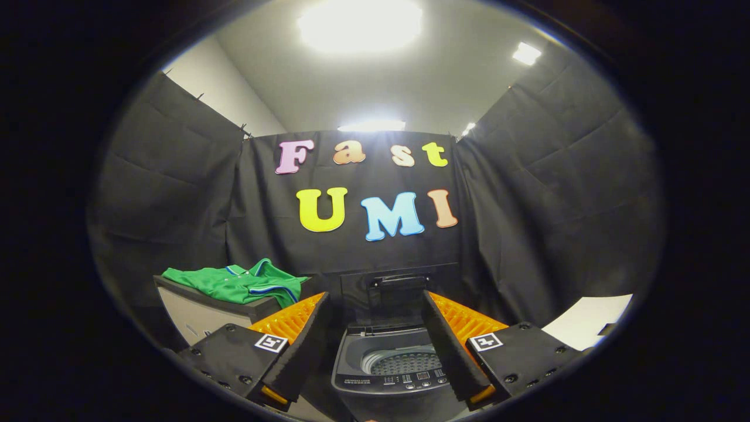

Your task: Put the clothes into the washing machine and then close the washing machine lid.

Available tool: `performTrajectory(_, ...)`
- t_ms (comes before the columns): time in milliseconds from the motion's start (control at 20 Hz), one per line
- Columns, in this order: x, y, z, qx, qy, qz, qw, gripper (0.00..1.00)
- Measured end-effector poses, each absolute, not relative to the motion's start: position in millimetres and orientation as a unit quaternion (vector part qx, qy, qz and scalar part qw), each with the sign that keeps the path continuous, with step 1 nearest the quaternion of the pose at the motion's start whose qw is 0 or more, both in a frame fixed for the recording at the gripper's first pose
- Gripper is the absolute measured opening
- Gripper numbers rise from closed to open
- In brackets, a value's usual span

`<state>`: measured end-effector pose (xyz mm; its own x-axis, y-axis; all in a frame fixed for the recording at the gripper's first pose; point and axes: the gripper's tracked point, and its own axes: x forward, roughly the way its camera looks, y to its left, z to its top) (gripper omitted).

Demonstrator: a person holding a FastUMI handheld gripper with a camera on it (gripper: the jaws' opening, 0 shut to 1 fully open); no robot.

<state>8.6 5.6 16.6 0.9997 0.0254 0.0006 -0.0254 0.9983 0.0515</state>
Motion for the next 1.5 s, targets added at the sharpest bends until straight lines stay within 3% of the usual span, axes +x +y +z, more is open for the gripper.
performTrajectory(350, 42, 61, 48, 0.063, 0.024, 0.095, 0.993, 0.96)
performTrajectory(900, 116, 135, 89, 0.047, 0.083, 0.142, 0.985, 0.97)
performTrajectory(1500, 160, 311, 44, 0.024, 0.301, 0.261, 0.917, 0.98)
